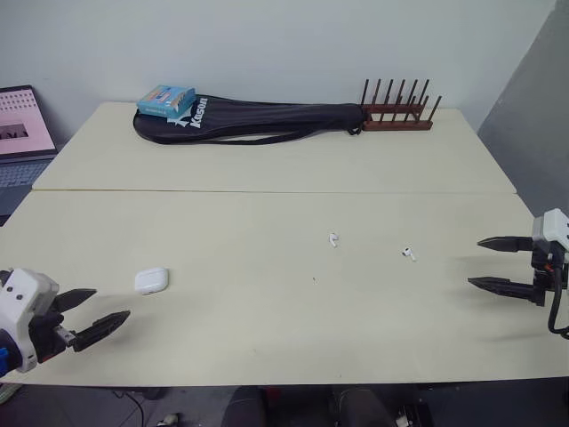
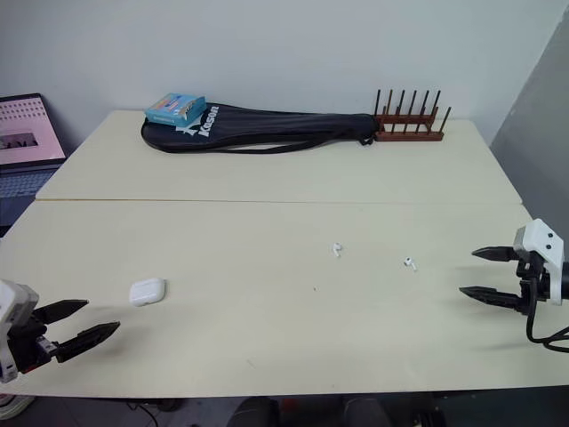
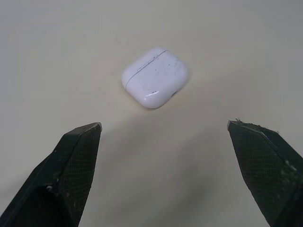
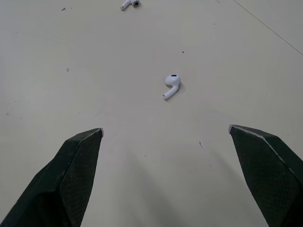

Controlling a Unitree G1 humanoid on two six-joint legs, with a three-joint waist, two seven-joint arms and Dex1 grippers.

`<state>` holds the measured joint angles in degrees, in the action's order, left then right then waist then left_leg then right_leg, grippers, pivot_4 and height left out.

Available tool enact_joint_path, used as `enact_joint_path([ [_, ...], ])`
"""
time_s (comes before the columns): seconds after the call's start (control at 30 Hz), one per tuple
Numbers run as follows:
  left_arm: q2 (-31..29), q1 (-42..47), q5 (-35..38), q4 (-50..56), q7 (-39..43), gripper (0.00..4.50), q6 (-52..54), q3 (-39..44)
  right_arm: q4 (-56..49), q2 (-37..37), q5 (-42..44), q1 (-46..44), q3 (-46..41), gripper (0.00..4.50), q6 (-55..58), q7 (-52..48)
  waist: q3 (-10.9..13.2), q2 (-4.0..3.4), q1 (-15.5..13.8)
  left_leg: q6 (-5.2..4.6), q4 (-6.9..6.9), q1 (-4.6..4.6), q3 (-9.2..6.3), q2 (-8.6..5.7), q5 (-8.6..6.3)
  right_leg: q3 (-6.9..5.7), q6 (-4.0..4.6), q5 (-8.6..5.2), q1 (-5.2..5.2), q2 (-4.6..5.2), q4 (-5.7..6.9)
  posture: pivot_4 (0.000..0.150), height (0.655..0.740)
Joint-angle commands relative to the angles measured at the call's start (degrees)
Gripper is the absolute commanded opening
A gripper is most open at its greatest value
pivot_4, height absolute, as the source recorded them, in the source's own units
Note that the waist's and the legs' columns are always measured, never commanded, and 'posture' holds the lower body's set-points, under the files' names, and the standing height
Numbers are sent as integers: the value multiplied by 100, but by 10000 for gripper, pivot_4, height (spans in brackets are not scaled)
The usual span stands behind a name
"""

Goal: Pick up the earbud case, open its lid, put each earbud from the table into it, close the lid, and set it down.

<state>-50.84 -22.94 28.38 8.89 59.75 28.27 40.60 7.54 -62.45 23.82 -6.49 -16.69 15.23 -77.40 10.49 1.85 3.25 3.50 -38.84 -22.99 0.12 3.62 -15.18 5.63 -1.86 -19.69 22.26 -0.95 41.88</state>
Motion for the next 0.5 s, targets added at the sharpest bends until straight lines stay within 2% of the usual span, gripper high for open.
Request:
enact_joint_path([
  [0.03, 14, 54, 162, -43, 59, 45000, -47, 274, -78, -26, 49, -107, -121, 44698, -83, 1, 0, 0, 0, 0, 0, 0, 0, 0, 0, 0, 0, 0, 0, 0, 0, 1500, 6871],
  [0.3, 177, 323, 587, -384, -211, 45000, 250, 728, -65, 3, 13, -137, -81, 44698, -141, 19, 0, 0, 1, 0, 0, 0, -2, 1, 0, -3, 0, 0, 1, 0, 1, 1500, 6871],
  [0.5, 928, 169, 794, 361, -1168, 45000, 712, 786, -421, 86, 138, -336, -3, 44698, -65, 69, 0, 0, 2, 0, -1, 0, 1, 0, 0, 2, 4, 3, -2, 2, 0, 1500, 6871],
])
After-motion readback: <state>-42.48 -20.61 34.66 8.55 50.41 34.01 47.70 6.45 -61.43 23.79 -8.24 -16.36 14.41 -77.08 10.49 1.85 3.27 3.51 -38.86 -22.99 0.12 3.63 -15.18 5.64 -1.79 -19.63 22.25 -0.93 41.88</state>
